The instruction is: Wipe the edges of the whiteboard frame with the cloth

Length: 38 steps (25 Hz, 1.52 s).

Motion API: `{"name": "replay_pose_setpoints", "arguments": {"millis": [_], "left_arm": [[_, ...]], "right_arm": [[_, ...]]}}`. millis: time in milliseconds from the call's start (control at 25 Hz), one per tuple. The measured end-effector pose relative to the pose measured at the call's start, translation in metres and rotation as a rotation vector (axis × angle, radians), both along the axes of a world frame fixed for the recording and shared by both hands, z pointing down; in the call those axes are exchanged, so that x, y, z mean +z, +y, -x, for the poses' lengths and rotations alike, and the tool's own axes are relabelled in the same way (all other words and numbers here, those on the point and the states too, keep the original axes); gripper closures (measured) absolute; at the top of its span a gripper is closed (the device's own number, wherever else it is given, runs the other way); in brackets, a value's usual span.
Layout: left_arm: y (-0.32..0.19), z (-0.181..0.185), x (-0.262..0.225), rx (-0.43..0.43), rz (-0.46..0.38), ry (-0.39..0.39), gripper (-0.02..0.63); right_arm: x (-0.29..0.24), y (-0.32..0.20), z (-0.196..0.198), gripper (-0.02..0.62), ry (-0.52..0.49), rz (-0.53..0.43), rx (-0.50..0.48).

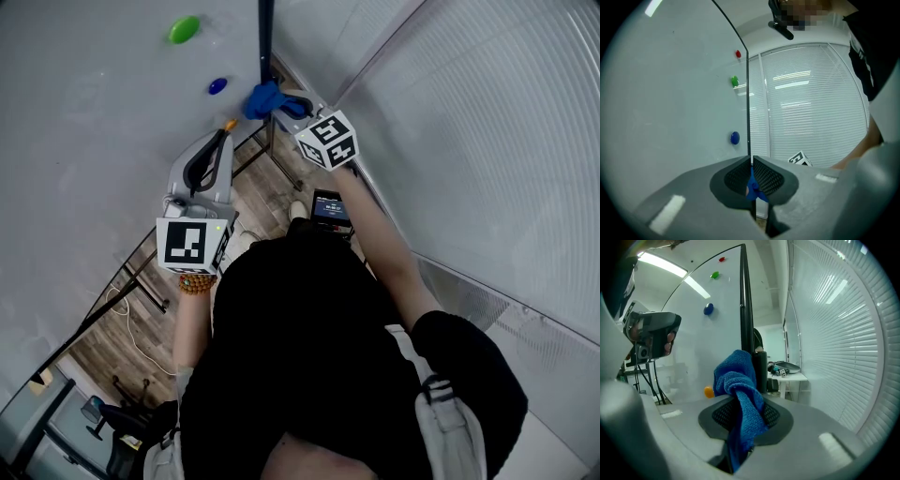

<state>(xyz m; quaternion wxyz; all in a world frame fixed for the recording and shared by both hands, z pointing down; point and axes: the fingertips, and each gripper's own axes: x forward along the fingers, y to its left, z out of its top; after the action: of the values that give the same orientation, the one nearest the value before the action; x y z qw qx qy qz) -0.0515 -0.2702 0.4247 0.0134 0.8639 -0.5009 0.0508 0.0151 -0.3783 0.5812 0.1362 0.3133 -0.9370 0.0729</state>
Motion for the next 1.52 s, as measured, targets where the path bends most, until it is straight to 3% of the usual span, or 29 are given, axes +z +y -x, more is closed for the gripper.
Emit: {"name": "replay_pose_setpoints", "arguments": {"millis": [1520], "left_arm": [[0.009,0.030,0.012,-0.114,0.036,-0.023,0.592]], "right_arm": [[0.143,-0.005,0.018,0.503,0.205,0.246,-0.091]]}}
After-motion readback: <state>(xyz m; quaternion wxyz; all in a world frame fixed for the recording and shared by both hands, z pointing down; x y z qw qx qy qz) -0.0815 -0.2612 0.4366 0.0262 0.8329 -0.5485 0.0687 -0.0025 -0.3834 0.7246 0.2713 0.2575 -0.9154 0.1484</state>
